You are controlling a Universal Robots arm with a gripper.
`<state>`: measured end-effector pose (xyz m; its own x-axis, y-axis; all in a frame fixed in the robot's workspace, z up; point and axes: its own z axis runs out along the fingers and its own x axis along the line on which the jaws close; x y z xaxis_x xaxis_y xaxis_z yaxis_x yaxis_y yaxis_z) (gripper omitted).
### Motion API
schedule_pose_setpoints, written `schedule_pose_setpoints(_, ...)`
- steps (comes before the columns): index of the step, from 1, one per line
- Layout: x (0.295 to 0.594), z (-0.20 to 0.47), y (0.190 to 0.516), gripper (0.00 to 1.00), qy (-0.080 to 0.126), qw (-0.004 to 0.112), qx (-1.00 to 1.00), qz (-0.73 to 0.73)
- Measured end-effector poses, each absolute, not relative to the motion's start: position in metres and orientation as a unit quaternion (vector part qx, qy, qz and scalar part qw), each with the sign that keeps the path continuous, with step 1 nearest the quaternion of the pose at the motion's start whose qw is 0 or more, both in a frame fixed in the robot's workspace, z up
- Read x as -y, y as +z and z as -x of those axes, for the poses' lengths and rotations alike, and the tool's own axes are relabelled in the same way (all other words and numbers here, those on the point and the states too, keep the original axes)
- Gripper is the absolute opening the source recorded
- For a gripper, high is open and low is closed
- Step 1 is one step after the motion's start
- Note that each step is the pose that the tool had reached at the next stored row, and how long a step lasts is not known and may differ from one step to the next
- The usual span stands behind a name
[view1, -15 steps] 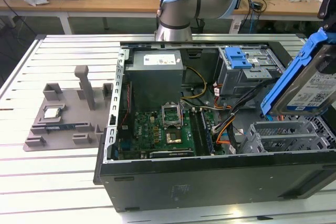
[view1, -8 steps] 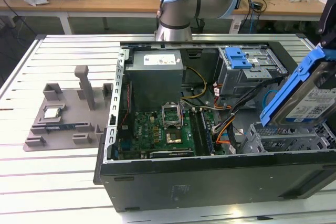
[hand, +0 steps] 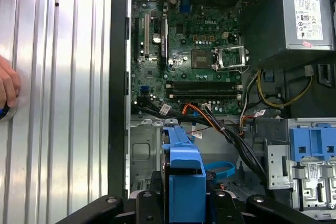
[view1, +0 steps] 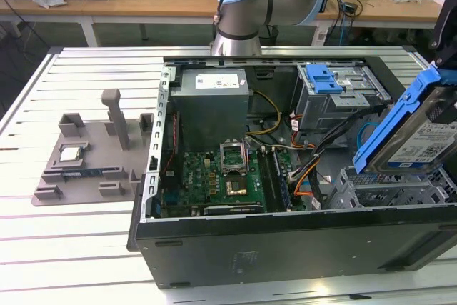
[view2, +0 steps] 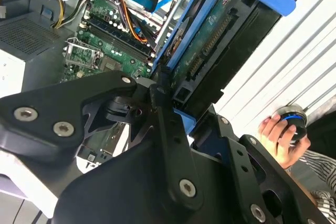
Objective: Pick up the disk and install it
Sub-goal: 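Pick up the disk, then insert the disk into the insertion slot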
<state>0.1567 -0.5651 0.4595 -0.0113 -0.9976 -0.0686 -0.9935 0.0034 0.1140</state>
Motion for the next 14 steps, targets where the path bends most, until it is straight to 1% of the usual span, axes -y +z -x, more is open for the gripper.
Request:
schedule_pose_setpoints(9, 0.5652, -0.1568, 0.4594, 0.37, -0.065, 0.016, 0.708, -0.703)
schedule_pose_setpoints(11, 0.5649, -0.1568, 0.4576, 0.37, -0.061, 0.02, 0.708, -0.703)
schedule_pose_setpoints(14, 0.5646, -0.1568, 0.454, 0.37, -0.061, 0.02, 0.708, -0.703)
